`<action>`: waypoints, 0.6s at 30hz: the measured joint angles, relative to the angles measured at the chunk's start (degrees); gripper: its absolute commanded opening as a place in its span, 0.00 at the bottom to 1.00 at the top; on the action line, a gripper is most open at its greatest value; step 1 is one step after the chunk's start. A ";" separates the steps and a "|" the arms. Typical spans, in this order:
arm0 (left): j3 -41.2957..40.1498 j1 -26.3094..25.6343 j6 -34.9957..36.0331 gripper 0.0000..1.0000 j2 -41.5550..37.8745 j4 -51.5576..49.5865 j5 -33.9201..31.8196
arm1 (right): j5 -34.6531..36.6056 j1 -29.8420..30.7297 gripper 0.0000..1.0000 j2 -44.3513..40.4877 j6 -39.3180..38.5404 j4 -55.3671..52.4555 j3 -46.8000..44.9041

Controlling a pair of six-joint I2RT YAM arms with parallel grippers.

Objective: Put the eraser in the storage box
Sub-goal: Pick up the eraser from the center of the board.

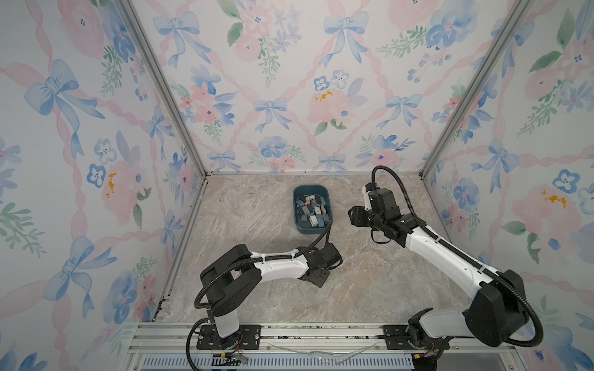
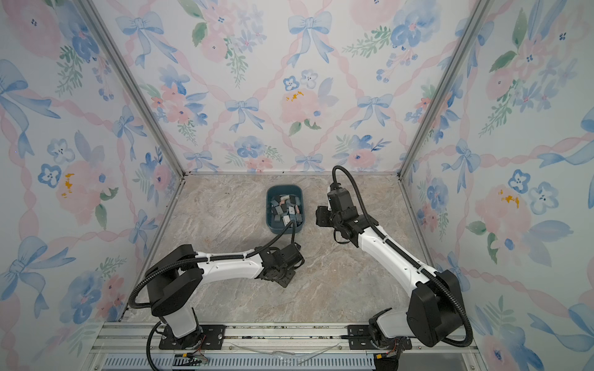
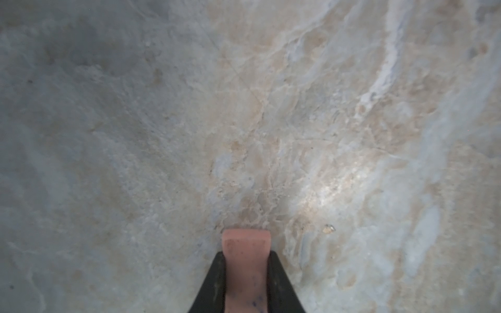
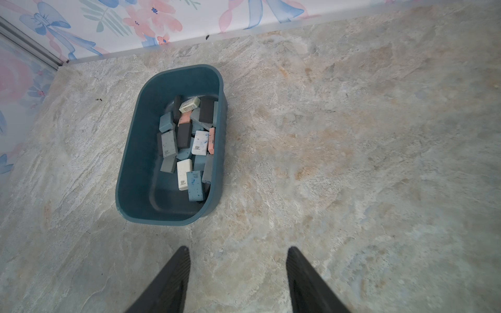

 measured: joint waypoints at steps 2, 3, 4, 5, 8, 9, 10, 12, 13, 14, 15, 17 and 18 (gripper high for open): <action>0.00 0.00 -0.02 0.24 -0.02 -0.02 -0.07 | -0.13 0.00 0.59 0.11 0.00 0.00 0.00; 0.00 0.00 -0.13 0.24 -0.02 -0.02 -0.07 | -0.15 0.00 0.59 0.13 0.00 0.00 0.00; 0.00 0.00 -0.13 0.24 -0.02 -0.04 -0.07 | -0.15 0.00 0.59 0.15 0.02 0.00 0.00; 0.02 0.00 -0.15 0.24 -0.02 -0.07 -0.07 | -0.15 0.00 0.59 0.15 0.02 0.00 0.00; 0.04 0.00 -0.24 0.24 -0.13 -0.11 -0.13 | -0.17 0.00 0.59 0.15 0.11 0.00 0.00; 0.07 0.00 -0.37 0.24 -0.24 -0.35 -0.33 | -0.17 -0.02 0.59 0.15 0.22 0.00 0.00; 0.04 0.00 -0.50 0.24 -0.35 -0.83 -0.63 | -0.17 -0.02 0.59 0.15 0.26 0.00 0.00; 0.04 0.11 -0.74 0.24 -0.85 -1.66 -1.27 | -0.17 -0.02 0.59 0.15 0.39 0.00 0.00; 0.07 0.28 -0.87 0.24 -1.33 -1.92 -1.64 | -0.17 -0.02 0.59 0.15 0.39 0.00 0.00; 0.07 0.46 -1.09 0.25 -1.95 -2.16 -1.97 | -0.17 0.00 0.59 0.15 0.39 0.00 0.00; 0.11 0.85 -1.40 0.25 -2.84 -2.49 -2.32 | -0.17 -0.02 0.59 0.15 0.39 0.00 0.00; 0.59 1.79 -1.70 0.25 -4.44 -3.04 -3.08 | -0.17 -0.02 0.59 0.17 0.42 0.00 0.00; 1.20 2.49 -1.90 0.26 -5.20 -3.19 -3.48 | -0.17 0.00 0.59 0.17 0.42 0.02 0.00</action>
